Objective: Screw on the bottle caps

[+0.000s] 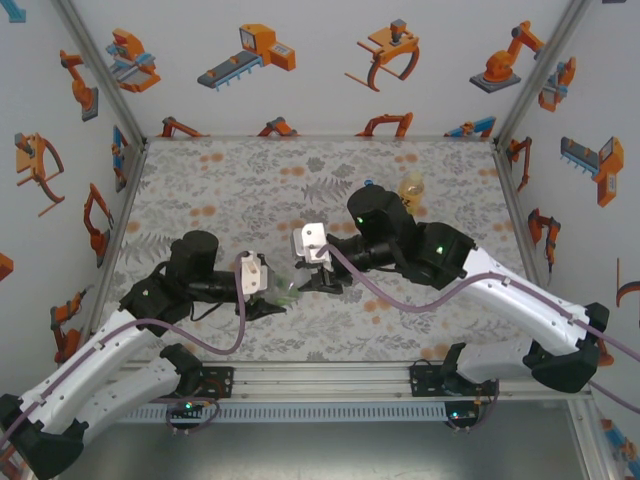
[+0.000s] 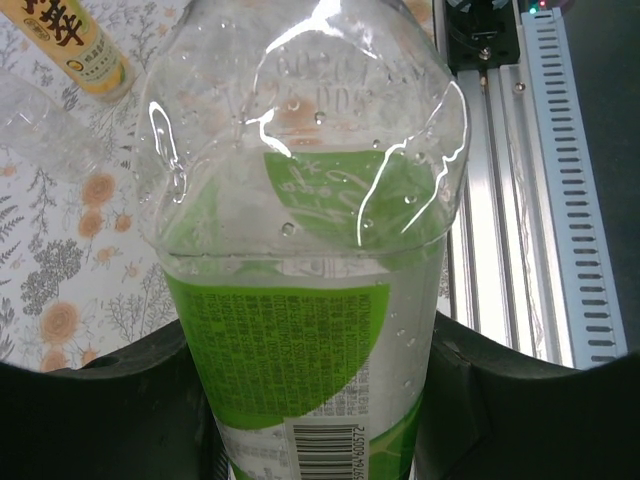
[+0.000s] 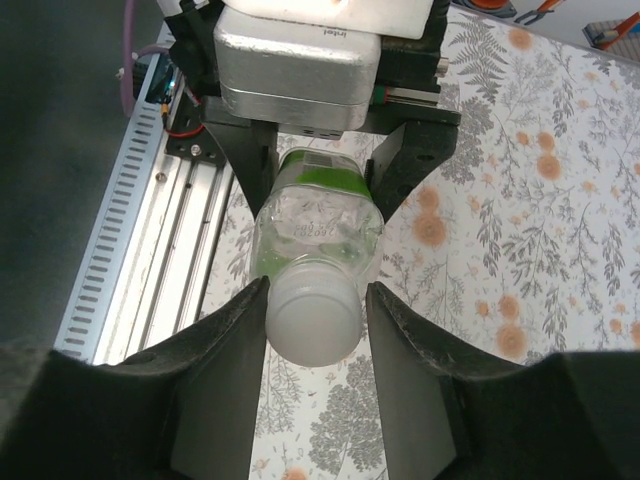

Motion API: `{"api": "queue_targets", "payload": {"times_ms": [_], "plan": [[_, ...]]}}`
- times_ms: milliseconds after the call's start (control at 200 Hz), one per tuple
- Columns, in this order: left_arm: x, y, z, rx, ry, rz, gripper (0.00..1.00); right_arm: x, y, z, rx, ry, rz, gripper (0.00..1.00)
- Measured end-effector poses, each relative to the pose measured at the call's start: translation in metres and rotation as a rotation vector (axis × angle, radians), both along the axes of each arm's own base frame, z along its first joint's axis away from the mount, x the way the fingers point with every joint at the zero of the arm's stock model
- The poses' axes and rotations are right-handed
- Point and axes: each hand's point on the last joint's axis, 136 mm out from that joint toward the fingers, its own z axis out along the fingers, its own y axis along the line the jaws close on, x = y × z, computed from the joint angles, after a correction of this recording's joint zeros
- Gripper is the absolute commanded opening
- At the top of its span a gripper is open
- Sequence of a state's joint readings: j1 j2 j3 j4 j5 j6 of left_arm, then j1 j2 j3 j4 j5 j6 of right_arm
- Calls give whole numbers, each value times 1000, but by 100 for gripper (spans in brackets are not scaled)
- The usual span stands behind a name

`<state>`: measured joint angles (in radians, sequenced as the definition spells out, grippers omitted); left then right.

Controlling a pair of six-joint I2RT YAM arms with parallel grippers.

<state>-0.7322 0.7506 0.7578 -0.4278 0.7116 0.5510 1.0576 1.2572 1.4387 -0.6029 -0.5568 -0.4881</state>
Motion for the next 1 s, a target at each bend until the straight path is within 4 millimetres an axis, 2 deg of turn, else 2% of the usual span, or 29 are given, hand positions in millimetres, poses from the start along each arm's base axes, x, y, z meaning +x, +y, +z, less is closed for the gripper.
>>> {"api": "queue_targets", "payload": {"times_ms": [35, 80, 225, 300, 396, 571, 771, 941, 1001], "plan": [[0, 0, 0, -1, -2, 2, 0, 0, 0, 0, 0, 0, -1, 37], [1, 0, 0, -1, -3, 3, 8, 0, 0, 0, 1, 0, -1, 33], [2, 0, 0, 1, -5, 8, 62, 0, 0, 0, 0, 1, -2, 26], [3, 1, 1, 0, -8, 21, 83, 1, 0, 0, -2, -2, -8, 24], [7, 2, 3, -3, -23, 45, 100, 6, 0, -2, -9, -10, -33, 23], [11, 3, 6, -7, -39, 71, 97, 22, -4, -16, -68, -6, -101, 21], [24, 7, 6, 7, -73, 138, 97, 64, -16, -57, -212, 102, -234, 20], [31, 8, 17, -22, -123, 173, 97, 100, -34, -90, -318, 243, -382, 20], [29, 8, 16, -22, -119, 167, 97, 123, -46, -100, -346, 273, -490, 20]]}}
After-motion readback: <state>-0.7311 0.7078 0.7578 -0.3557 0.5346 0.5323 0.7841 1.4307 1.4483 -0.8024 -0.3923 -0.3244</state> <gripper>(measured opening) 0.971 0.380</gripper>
